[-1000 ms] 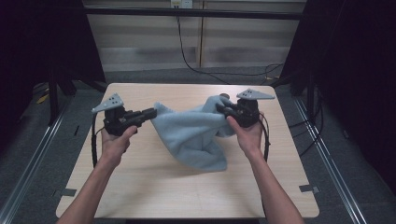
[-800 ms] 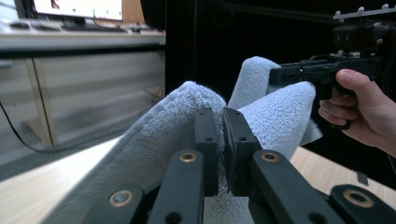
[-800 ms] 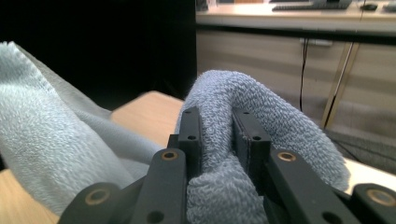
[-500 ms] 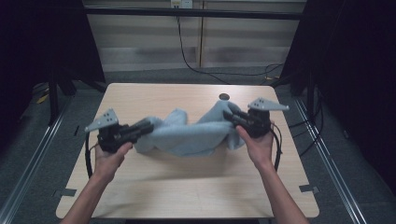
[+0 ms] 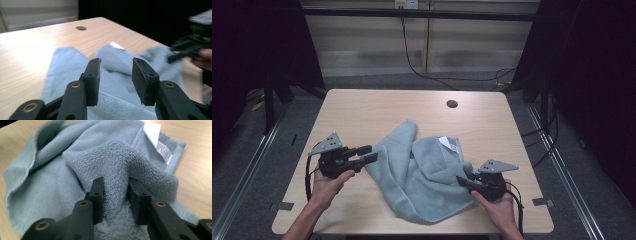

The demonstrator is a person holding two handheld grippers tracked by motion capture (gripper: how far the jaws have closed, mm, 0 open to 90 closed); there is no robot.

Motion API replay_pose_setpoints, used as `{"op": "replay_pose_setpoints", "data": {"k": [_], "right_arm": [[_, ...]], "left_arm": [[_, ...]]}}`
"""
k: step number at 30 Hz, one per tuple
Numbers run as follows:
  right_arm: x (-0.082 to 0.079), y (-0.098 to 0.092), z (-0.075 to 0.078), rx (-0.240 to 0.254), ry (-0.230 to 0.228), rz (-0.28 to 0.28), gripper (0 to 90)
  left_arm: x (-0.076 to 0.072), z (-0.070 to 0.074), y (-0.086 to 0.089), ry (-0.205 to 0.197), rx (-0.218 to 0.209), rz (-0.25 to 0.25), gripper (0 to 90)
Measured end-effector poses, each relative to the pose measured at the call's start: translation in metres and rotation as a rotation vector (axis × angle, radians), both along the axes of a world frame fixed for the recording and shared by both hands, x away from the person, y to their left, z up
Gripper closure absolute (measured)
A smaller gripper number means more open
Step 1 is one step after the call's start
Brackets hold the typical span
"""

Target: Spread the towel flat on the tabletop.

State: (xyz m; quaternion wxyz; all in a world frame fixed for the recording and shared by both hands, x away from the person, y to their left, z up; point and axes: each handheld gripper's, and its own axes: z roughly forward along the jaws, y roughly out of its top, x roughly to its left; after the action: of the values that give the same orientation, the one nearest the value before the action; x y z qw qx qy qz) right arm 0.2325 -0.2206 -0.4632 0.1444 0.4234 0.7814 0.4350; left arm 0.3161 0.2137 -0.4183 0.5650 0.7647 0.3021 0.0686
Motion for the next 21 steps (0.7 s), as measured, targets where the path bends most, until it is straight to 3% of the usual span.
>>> {"op": "replay_pose_setpoints", "data": {"k": [4, 5, 10, 12, 16, 21], "right_arm": [[-0.004, -0.009, 0.014, 0.042, -0.032, -0.004, 53.3], [-0.001, -0.014, 0.02, 0.06, -0.056, -0.008, 51.7], [0.026, -0.028, 0.033, 0.098, -0.075, -0.04, 49.1], [0.047, -0.03, 0.028, 0.083, -0.072, -0.056, 51.5], [0.071, -0.018, 0.005, 0.063, 0.003, -0.008, 53.2], [0.063, -0.004, -0.015, 0.007, 0.066, 0.042, 52.7]], "left_arm": [[0.025, -0.02, -0.013, 0.074, 0.056, 0.012, 48.9], [0.031, -0.026, -0.016, 0.09, 0.069, 0.024, 47.5], [0.054, -0.057, -0.03, 0.165, 0.132, 0.033, 45.0], [0.055, -0.066, -0.037, 0.176, 0.184, 0.017, 45.1], [0.046, -0.079, -0.043, 0.165, 0.302, -0.002, 51.9], [0.037, -0.084, -0.022, 0.164, 0.311, 0.0, 56.9]]}}
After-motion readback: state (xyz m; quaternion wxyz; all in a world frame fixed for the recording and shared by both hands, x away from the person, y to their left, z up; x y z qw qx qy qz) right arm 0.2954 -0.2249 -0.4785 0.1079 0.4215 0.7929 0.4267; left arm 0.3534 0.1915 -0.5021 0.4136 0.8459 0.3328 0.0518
